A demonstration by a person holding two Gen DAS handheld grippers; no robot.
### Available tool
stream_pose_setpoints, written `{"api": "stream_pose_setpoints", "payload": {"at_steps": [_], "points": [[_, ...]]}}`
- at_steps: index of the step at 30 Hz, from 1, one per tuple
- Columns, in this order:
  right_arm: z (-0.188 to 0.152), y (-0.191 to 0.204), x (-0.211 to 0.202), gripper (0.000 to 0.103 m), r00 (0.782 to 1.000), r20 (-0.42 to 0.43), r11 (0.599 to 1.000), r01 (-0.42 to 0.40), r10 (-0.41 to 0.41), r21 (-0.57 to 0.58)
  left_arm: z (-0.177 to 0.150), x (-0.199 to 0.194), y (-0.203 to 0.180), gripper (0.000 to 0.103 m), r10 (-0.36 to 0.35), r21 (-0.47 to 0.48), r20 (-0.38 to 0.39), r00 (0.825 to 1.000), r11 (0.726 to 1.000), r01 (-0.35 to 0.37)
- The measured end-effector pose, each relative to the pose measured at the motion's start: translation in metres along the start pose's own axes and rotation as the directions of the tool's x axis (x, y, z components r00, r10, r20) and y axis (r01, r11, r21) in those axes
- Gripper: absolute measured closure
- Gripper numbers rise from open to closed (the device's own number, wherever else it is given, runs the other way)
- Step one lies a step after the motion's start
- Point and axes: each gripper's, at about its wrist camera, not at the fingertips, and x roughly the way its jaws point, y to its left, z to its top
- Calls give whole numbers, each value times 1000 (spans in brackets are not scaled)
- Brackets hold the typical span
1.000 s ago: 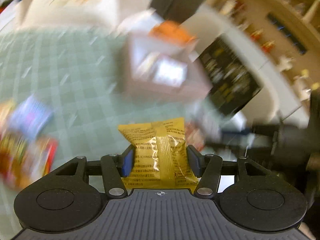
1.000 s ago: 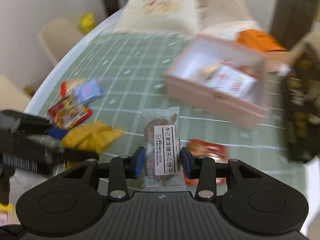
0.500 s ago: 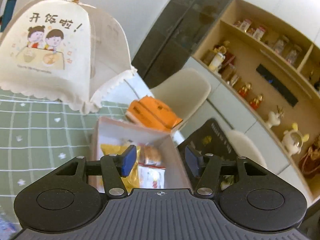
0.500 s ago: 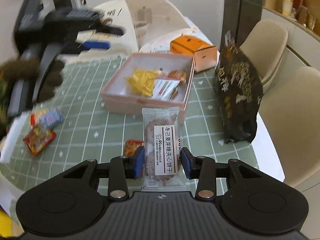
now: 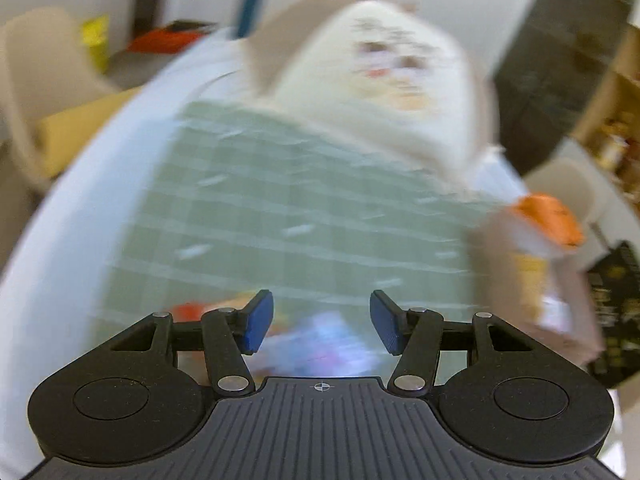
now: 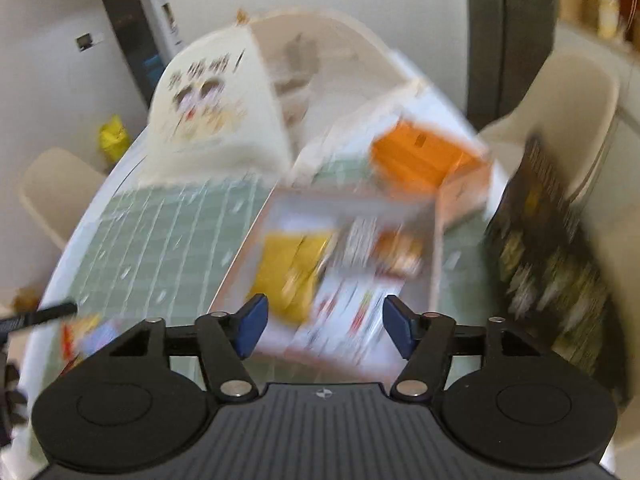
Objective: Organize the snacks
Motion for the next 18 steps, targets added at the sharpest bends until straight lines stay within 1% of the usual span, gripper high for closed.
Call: {"api": "stream_pose_setpoints", "payload": {"at_steps": [1,2,5,8,10,11,12,13,15,16,17,18], "points": [[-14,3,4,37,1000,-29,1000,-11,11,0,-5,1,14,44,21,-13,-12,1000,1000,-21],[-27,6,8,37,998,-55,1000,-13,12,-4,-10,1,23,44,28,-18,-24,999,999,-28],[-67,17,21,37,990,-138,1000,-11,9,-17,-31,1,34,44,4,-23,-59,998,1000,-5],[-93,29,29,37,980,-197,1000,-23,21,-5,-48,2,28,43,-48,-21,-82,996,999,46],[-105,41,31,37,975,-219,999,-36,32,-16,-56,1,13,42,-56,31,-63,996,998,58],[-107,50,33,37,974,-223,999,-40,30,-36,-59,3,2,43,-66,74,-60,996,995,70],[-106,59,35,37,975,-221,997,-40,26,-58,-60,6,-3,43,-92,93,-68,993,991,98],[-105,69,36,37,976,-216,996,-43,25,-78,-63,6,-9,44,-136,97,-85,987,985,144],[-101,88,36,37,979,-201,993,-59,38,-101,-67,10,-18,47,-230,85,-140,963,966,243],[-98,98,37,37,979,-197,992,-70,48,-109,-70,11,-23,48,-256,94,-163,953,957,273],[-95,108,39,37,979,-195,990,-83,59,-118,-71,10,-25,48,-257,110,-168,952,954,277],[-91,117,40,37,979,-194,988,-92,67,-124,-69,5,-26,48,-247,134,-149,958,954,267]]}}
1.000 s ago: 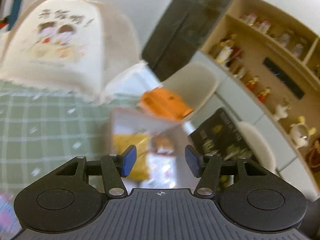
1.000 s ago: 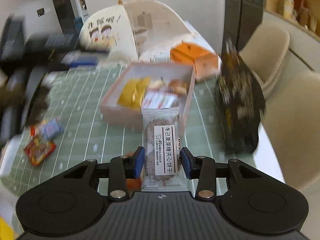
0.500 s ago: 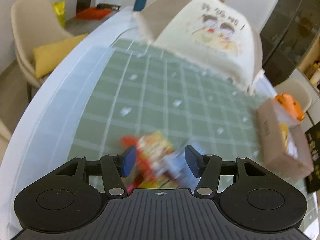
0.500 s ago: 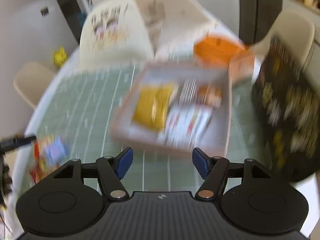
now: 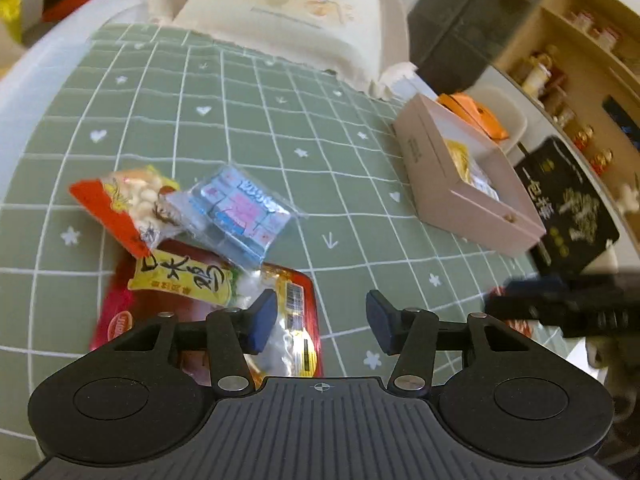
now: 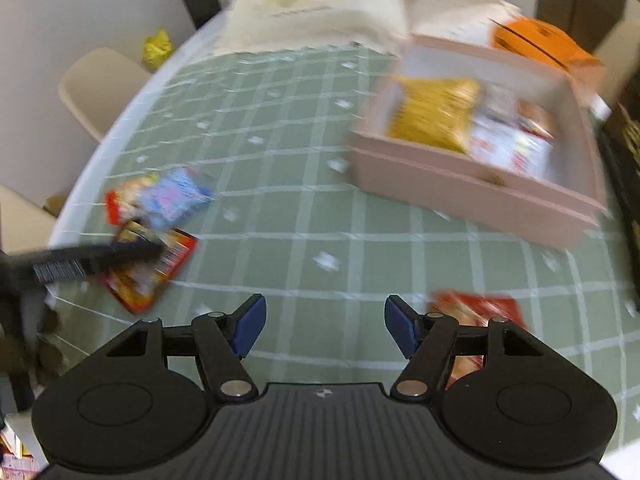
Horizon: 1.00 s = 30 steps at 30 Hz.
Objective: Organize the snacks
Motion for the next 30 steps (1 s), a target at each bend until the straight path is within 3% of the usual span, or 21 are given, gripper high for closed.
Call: {"api": "stream_pose_setpoints", "payload": {"at_steps": [3,6,9,11,13,15,20,23,26,28,30], "points": [[13,22,8,36,1000,-13,1000,-4,4,-23,12,-26,10,48,41,22,106,994,999,-44],[15,34,10,36,999,-24,999,-24,23,-42,37,-41,42,48,135,-54,176,975,990,-128],[18,43,17,36,999,-33,999,-20,18,-49,56,-29,81,48,207,-143,149,967,972,-186],[25,49,25,36,999,-40,999,-25,24,-38,57,-18,92,50,213,-149,120,970,970,-194],[36,58,35,35,998,-44,999,-39,38,-22,51,-10,89,59,219,-109,94,971,972,-208],[55,68,49,31,997,-56,998,-53,55,22,40,-8,79,71,209,-51,69,976,977,-206],[102,97,110,29,989,-135,988,-47,67,147,19,-6,67,71,151,8,35,988,988,-152],[120,122,139,29,988,-156,996,-4,19,94,12,-8,64,71,130,12,25,991,991,-131],[121,140,152,38,982,-172,997,72,-78,-40,9,-8,62,71,101,15,17,995,995,-102],[113,137,143,52,982,-169,995,70,-81,-68,6,-5,57,71,69,26,-1,998,997,-69],[97,126,127,57,983,-164,992,64,-81,-106,4,-2,45,71,48,69,-13,999,996,-47]]}}
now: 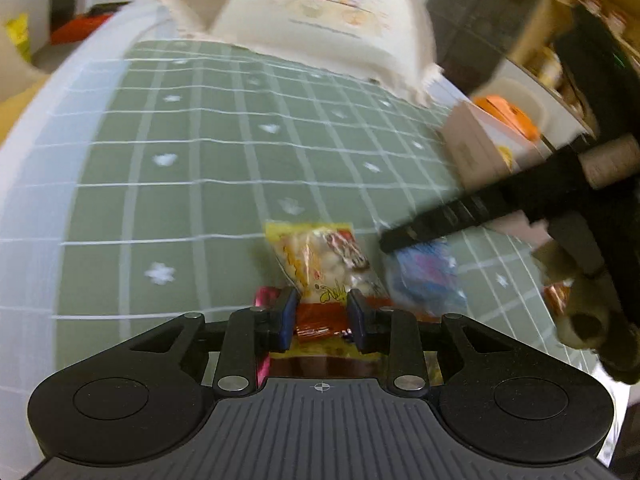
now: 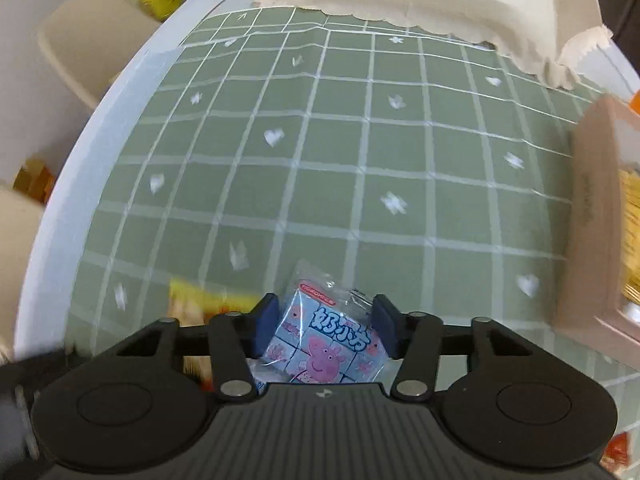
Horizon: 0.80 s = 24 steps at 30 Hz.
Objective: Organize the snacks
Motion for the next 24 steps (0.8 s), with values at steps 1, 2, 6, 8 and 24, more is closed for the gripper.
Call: {"api": "stream_pose_setpoints", "payload": {"at_steps": [1,2,6,8,24], "points": [[-9,-5,-5,57,1000,1,1000,7,-7,-21,-1,2,-9,71,-14,32,-11,1000,999,15],[-23,-12,-10,57,1000,2,999,15,-15,-51,-2,5,-16,71,-31,49,-21,999,998,32],[-67,-39,-30,57,998,17,989,68,-67,-131,-4,17,-42,71,-107,40,-80,991,993,110],[-79,-58,-37,57,996,19,988,91,-90,-122,-2,20,-53,71,-82,35,-92,992,996,86],[-65,-11,-37,28,983,137,948,-75,122,-308,8,-63,-3,71,175,-186,46,984,969,-164]]}}
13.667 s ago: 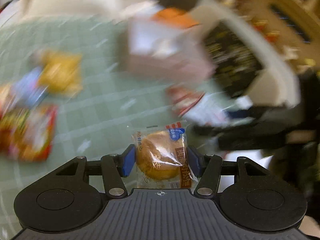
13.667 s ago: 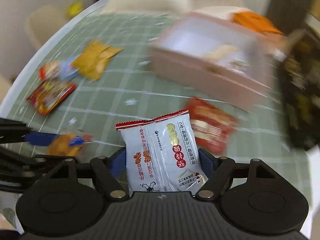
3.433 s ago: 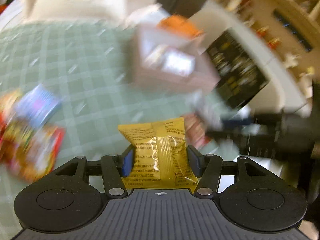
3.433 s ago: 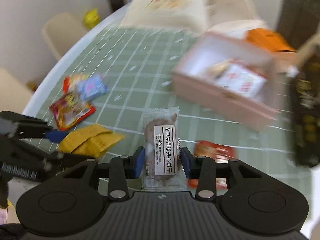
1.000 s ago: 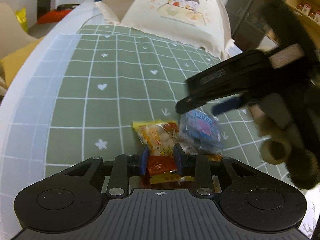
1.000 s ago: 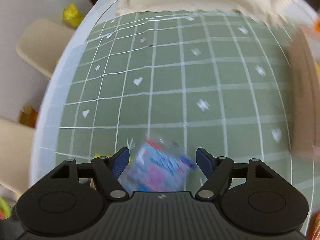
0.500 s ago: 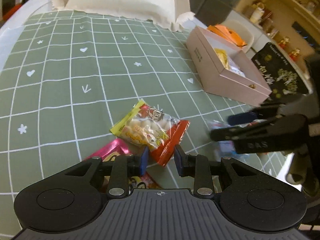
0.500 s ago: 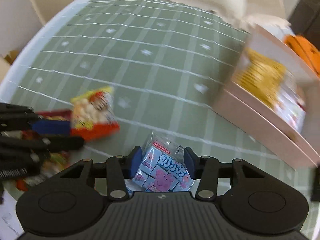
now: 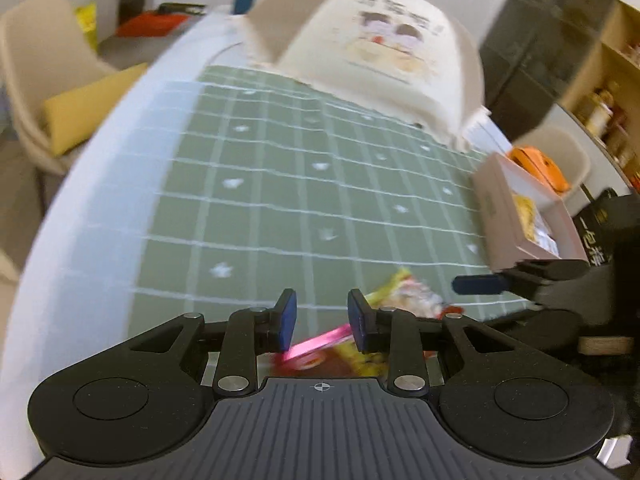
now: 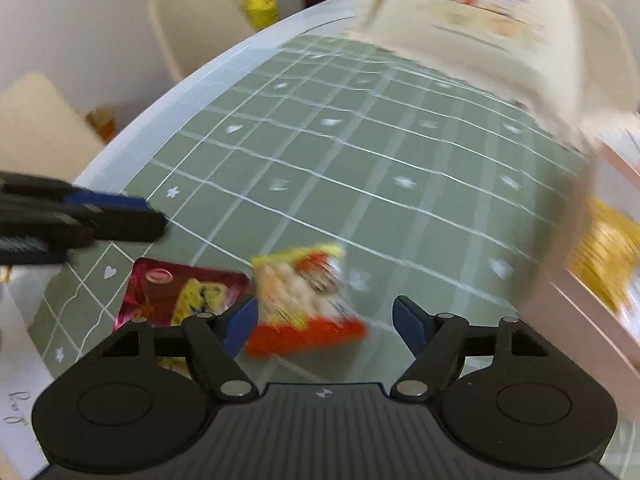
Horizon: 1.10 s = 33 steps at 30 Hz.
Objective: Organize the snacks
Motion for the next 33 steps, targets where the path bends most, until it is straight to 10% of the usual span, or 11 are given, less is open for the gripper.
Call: {"api": "stream_pose_setpoints", "payload": {"at_steps": [3,5,12,18,26,33], "points": [[10,12,32,29,997,-76,999,31,-32,-14,-6,-4,6,71,3,-3,-17,1000,1000,-3],[10,13,30,49,996,-76,999,44,-43,16,-11,-2,4,71,-17,-5,-22,1000,1000,17],[-31,-28,-52,49,999,-3,982,45,-46,182,-20,22,-41,71,-134,81,-97,986,987,142],[-109,-96,-121,49,957,-45,900,283,-285,332,-40,48,-132,71,-269,256,-184,946,916,310],[-185,-145,-157,49,929,-88,760,347,-360,549,-67,63,-217,68,-172,486,-142,975,846,221],[-210,-153,-141,49,943,-99,754,314,-317,576,-82,83,-252,59,-60,573,-158,986,808,141]]}}
